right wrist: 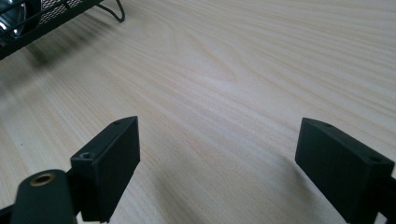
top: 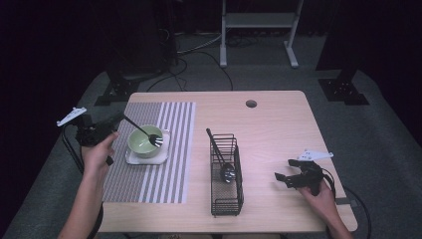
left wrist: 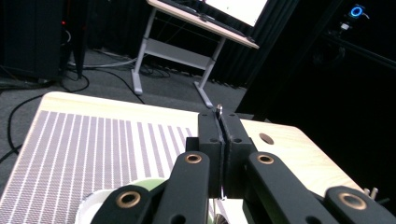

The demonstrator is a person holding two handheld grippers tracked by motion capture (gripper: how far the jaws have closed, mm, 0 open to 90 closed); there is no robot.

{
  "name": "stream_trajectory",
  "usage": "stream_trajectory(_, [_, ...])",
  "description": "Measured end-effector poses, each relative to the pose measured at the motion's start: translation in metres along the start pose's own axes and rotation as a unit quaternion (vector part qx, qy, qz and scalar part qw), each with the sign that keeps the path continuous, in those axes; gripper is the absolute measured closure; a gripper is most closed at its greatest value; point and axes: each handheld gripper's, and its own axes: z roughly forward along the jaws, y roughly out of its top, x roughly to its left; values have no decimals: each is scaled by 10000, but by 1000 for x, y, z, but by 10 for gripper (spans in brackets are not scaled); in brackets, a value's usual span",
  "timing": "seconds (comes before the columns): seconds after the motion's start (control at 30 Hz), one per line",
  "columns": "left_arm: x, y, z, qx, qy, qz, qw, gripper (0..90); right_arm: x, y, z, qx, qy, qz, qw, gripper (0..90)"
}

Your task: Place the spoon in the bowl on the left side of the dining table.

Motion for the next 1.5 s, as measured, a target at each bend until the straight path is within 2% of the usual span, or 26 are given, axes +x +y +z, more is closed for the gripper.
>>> stream_trajectory(0.3, [15, 1, -2, -54, 214, -154, 9996, 894, 0, 0, 0, -5, 5, 8, 10000, 130])
stream_trajectory(0.67, [30, -2, -1, -68, 443, -248, 9987, 894, 0, 0, 0, -13, 3, 23, 10000, 130])
stream_trajectory(0.87, [40, -7, 1, -73, 572, -369, 9977, 894, 0, 0, -1, -19, 6, 32, 10000, 130])
stream_trajectory(1.5, [58, -24, 8, 25, 837, -541, 9950, 894, 0, 0, -1, -38, 10, 28, 10000, 130])
